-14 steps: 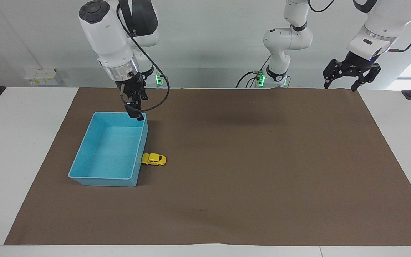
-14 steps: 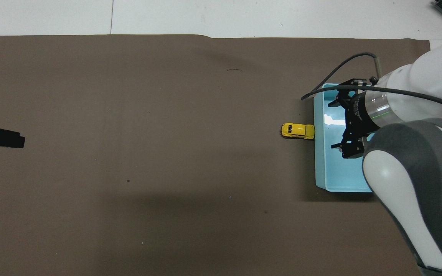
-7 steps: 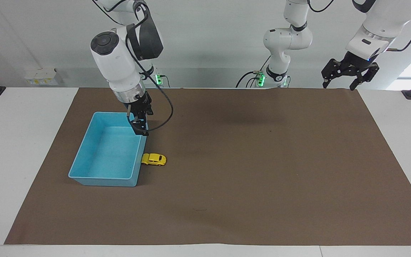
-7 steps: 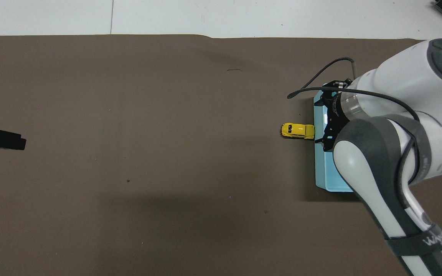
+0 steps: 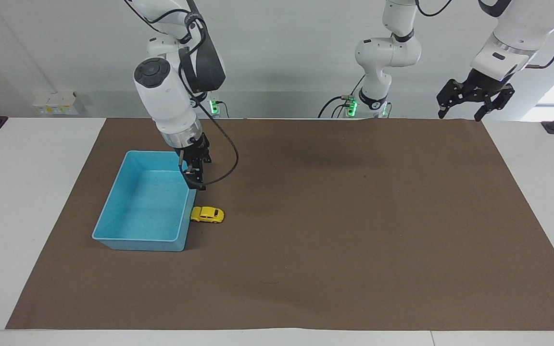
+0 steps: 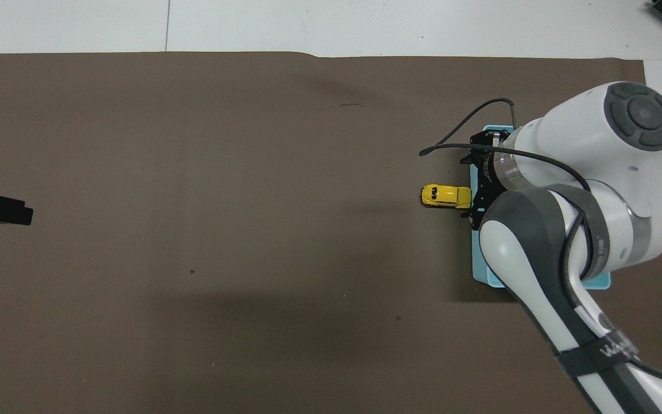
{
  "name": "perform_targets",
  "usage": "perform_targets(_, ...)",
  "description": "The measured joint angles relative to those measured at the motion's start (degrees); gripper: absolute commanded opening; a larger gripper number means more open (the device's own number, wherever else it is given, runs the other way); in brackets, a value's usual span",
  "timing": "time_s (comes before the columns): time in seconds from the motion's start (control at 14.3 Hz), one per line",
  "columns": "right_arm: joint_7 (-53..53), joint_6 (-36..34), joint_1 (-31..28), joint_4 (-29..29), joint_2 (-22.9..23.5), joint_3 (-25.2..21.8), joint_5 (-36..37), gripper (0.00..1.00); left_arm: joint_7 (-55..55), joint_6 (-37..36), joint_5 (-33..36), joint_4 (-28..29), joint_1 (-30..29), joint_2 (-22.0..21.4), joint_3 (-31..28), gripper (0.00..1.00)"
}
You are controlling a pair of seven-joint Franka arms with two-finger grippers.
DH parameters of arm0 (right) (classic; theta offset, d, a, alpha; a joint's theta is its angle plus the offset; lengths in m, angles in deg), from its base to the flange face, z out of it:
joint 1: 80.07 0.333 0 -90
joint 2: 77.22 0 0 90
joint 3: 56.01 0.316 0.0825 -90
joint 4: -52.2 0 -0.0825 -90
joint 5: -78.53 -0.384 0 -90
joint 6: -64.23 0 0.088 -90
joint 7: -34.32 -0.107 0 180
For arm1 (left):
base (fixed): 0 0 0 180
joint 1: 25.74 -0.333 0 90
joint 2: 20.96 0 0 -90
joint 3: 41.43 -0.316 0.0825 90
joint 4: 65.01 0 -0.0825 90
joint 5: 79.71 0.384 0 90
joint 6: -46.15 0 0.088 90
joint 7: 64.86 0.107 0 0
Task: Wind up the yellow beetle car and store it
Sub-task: 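Swing the right gripper over the blue box toward the yellow car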
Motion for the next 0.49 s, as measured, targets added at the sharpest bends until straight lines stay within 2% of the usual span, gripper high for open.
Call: perform_targets(0.49,0.00,9.64,1.05,6.77,0.14,0.01,1.41,1.00,-0.01,-0.07,0.00,0.00,0.00,0.00,0.00,1.00)
